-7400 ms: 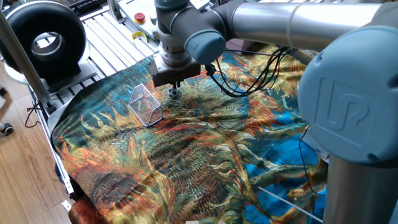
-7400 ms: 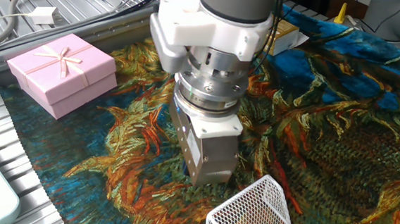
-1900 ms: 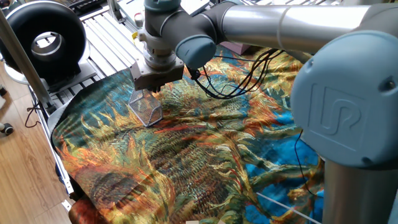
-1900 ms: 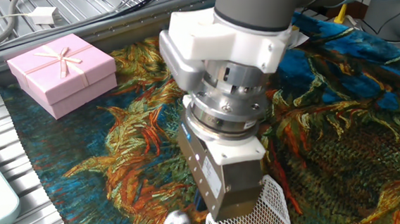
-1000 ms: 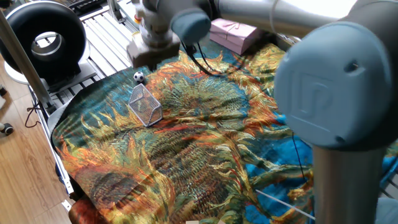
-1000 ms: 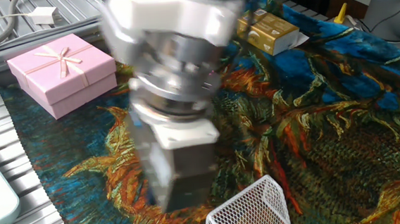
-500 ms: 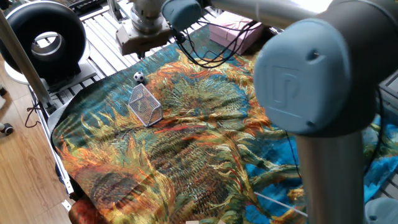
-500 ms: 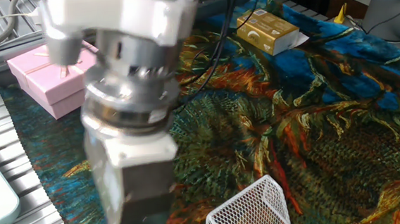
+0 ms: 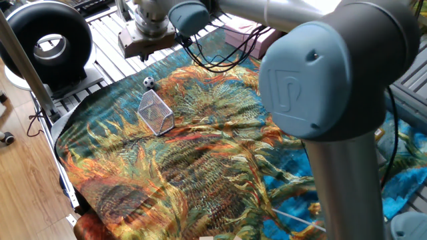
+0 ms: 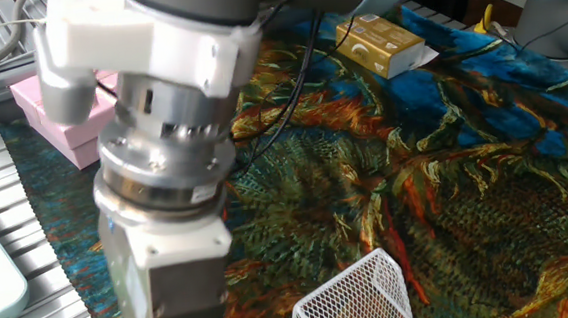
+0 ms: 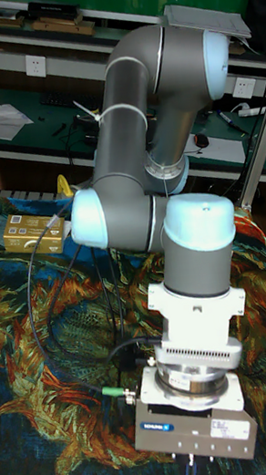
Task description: Push the soccer ball into the goal
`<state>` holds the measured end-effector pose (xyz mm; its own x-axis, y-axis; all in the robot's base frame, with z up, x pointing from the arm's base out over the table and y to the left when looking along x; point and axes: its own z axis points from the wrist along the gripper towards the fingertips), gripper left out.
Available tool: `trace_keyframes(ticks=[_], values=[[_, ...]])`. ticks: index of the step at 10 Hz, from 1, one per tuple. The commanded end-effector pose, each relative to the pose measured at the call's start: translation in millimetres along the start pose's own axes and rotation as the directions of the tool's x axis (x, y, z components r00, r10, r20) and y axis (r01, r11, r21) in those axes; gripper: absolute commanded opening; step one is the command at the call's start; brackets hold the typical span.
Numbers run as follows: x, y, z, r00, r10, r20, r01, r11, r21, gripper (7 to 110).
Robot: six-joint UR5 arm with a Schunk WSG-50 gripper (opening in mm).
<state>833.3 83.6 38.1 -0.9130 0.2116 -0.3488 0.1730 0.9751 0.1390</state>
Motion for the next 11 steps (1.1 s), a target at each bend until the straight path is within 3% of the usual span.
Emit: trace_keyframes(ticks=[1, 2, 5, 7, 9, 10, 11], values=[[-3.4, 2, 9.0, 1.0, 0.03, 0.007, -0.03, 0.999, -0.014, 7], [3.1, 2, 12.0, 0.999, 0.031, -0.01, -0.031, 1.0, -0.005, 7], [5.7, 6, 23.0, 0.999, 0.039, 0.02, -0.039, 0.999, 0.001, 7], [14.6, 11, 23.8, 0.997, 0.072, -0.002, -0.072, 0.997, -0.006, 7], [27.4, 13, 27.7, 0.994, 0.105, -0.041, -0.105, 0.994, -0.006, 7], [39.3, 11, 28.8, 0.989, 0.119, -0.085, -0.119, 0.993, 0.007, 7], [58.7, 8, 28.1, 0.976, 0.145, -0.16, -0.142, 0.989, 0.027, 7]])
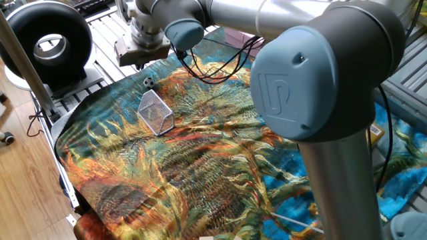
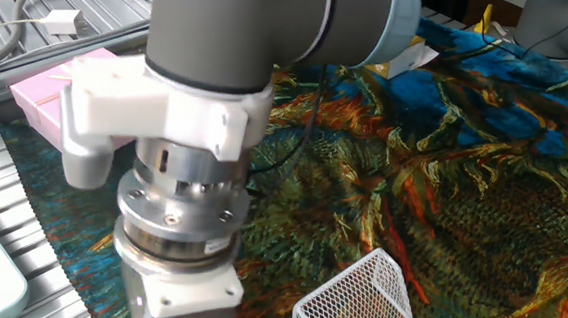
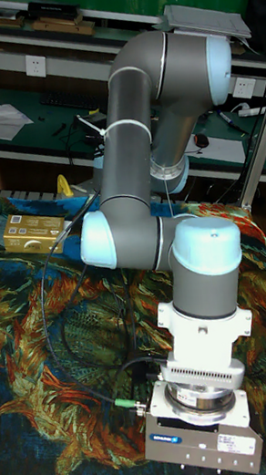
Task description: Push the soccer ball into the goal
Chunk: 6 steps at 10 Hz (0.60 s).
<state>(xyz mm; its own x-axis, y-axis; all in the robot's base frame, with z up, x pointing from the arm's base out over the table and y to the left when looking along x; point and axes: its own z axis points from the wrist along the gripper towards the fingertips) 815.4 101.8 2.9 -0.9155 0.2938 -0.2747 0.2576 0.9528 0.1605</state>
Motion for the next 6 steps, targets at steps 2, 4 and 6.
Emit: trace_keyframes(ticks=[2, 4, 6], values=[[63.6, -18, -1.1, 0.964, 0.093, -0.249, -0.076, 0.994, 0.079, 7], [74.6, -25, -9.4, 0.937, 0.14, -0.319, -0.11, 0.988, 0.11, 7], [67.5, -37, -9.2, 0.95, 0.091, -0.298, -0.054, 0.99, 0.133, 7]])
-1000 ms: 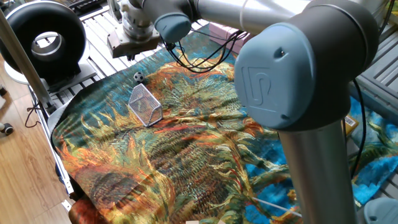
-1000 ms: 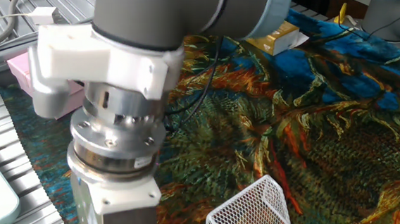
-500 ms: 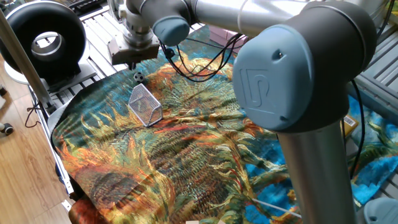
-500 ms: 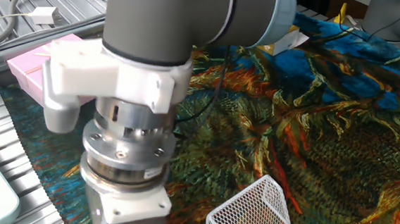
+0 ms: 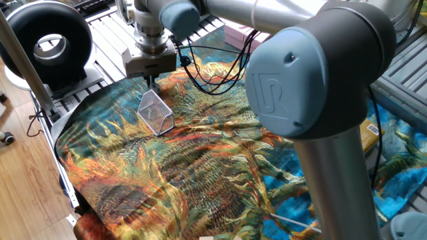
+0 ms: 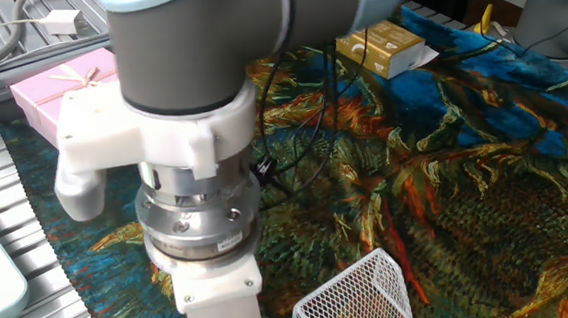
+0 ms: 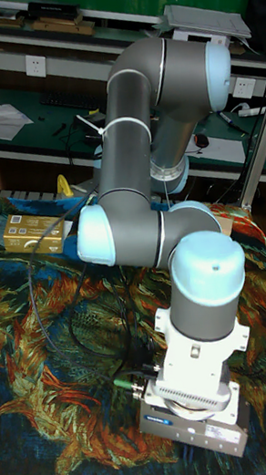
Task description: Push the soccer ball into the goal
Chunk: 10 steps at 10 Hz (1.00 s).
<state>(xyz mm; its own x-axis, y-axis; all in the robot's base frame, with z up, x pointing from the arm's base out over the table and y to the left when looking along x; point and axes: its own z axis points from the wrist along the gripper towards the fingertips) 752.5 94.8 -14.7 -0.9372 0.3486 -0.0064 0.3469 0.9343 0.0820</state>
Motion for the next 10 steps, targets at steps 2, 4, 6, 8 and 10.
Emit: trace_keyframes(ticks=[2, 4, 6, 8, 10], values=[[-3.0, -14, -8.3, 1.0, -0.023, -0.004, 0.023, 0.999, 0.034, 7], [1.4, -15, -12.4, 1.0, -0.003, -0.017, 0.004, 0.999, 0.041, 7], [6.9, -11, -11.1, 1.0, 0.014, -0.018, -0.013, 0.999, 0.039, 7], [8.0, -12, -18.2, 1.0, -0.013, 0.0, 0.013, 0.999, 0.051, 7], [32.0, -6, -31.1, 0.997, 0.007, -0.079, -0.004, 1.0, 0.029, 7]])
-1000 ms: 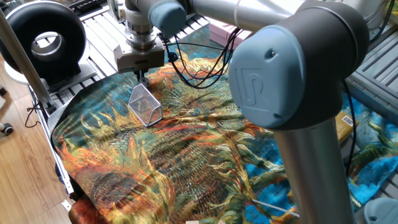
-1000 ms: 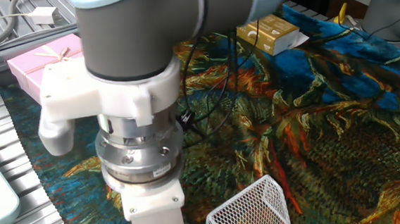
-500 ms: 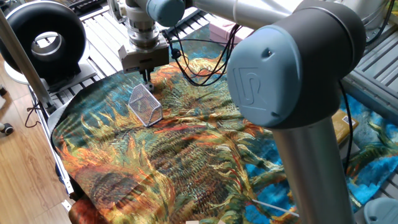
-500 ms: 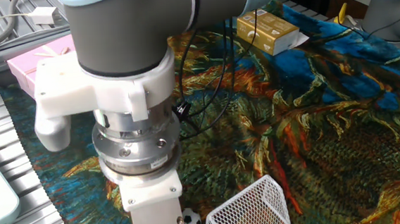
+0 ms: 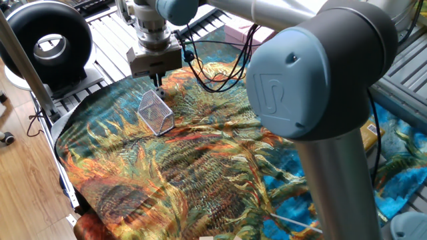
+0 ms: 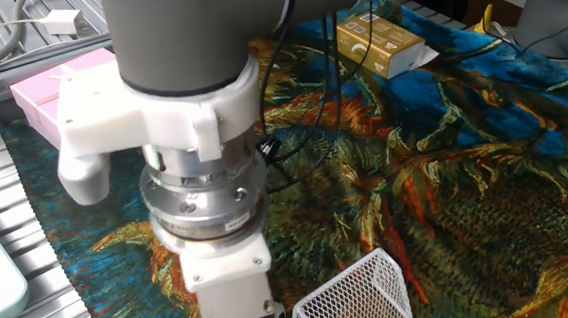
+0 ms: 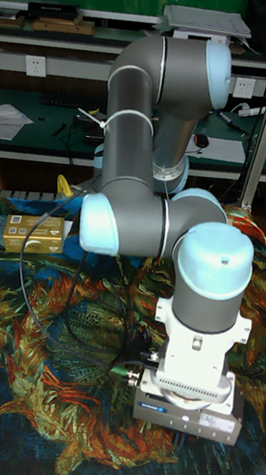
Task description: Push the soccer ball into the goal
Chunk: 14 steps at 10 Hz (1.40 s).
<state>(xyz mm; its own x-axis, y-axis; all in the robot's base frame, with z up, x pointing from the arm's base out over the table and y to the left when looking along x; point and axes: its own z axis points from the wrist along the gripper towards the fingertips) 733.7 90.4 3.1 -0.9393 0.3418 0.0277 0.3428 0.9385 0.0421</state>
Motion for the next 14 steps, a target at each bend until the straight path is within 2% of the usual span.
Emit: trace_keyframes(ticks=[1, 3, 6, 8, 10, 12, 14], values=[[21.2, 4, -15.8, 0.998, 0.021, -0.057, -0.022, 1.0, -0.018, 7], [25.6, 11, -13.4, 0.996, 0.035, -0.081, -0.038, 0.998, -0.043, 7], [37.3, 15, -3.6, 0.987, 0.083, -0.137, -0.09, 0.995, -0.046, 7], [40.0, 12, 5.9, 0.983, 0.105, -0.15, -0.11, 0.993, -0.03, 7], [45.1, 0, 11.2, 0.977, 0.123, -0.172, -0.123, 0.992, 0.01, 7], [35.3, -8, -0.5, 0.988, 0.092, -0.125, -0.091, 0.996, 0.008, 7], [12.3, -35, -16.9, 0.999, 0.007, -0.031, -0.004, 0.997, 0.083, 7]])
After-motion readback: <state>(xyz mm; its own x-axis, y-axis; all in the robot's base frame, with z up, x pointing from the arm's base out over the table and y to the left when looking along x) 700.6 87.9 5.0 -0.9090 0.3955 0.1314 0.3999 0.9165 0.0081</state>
